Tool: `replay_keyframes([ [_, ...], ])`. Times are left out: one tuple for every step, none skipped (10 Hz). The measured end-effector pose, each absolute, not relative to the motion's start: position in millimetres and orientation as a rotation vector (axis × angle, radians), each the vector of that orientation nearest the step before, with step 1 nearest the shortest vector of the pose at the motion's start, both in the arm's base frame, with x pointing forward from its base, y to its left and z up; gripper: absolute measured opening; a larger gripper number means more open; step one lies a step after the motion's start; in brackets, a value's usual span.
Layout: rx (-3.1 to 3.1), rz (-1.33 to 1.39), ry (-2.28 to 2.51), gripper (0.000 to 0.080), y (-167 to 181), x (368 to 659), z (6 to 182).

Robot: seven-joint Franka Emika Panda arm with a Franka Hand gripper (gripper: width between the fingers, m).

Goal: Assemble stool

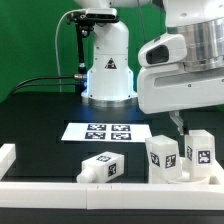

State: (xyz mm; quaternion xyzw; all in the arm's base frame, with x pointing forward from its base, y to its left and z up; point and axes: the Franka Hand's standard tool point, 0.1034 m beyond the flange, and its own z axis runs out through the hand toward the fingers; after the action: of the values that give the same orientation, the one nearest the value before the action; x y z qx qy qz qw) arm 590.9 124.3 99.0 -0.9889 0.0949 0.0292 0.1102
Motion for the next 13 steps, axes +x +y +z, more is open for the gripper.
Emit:
replay_keyframes([
  [-2.996,0.050,-0.052,0.0649,123.0,589.6,96.7],
  [-3.023,0.011,-0.218,0.0649,123.8,589.1,93.4],
  [-3.037,-0.015,-0.336,0.0649,124.5,585.2,86.4],
  [-3.039,-0.045,-0.392,0.0649,125.2,582.7,78.4],
  [-3.047,-0.060,-0.293,0.0649,126.2,583.5,74.0],
  [-3.042,-0.085,-0.272,0.0649,122.7,587.5,73.5],
  [-3.038,-0.085,-0.244,0.0537,116.0,588.9,73.3],
  [-3.040,-0.084,-0.225,0.0402,116.3,588.7,73.2],
  [-3.040,-0.083,-0.216,0.0402,116.3,588.6,73.1],
  [-3.042,-0.081,-0.176,0.0333,116.4,588.6,73.1],
  [-3.044,-0.076,-0.072,0.0333,116.9,588.5,73.1],
  [-3.043,-0.062,0.098,0.0333,117.9,588.0,73.1],
  [-3.039,-0.042,0.277,0.0333,119.0,587.1,73.2],
])
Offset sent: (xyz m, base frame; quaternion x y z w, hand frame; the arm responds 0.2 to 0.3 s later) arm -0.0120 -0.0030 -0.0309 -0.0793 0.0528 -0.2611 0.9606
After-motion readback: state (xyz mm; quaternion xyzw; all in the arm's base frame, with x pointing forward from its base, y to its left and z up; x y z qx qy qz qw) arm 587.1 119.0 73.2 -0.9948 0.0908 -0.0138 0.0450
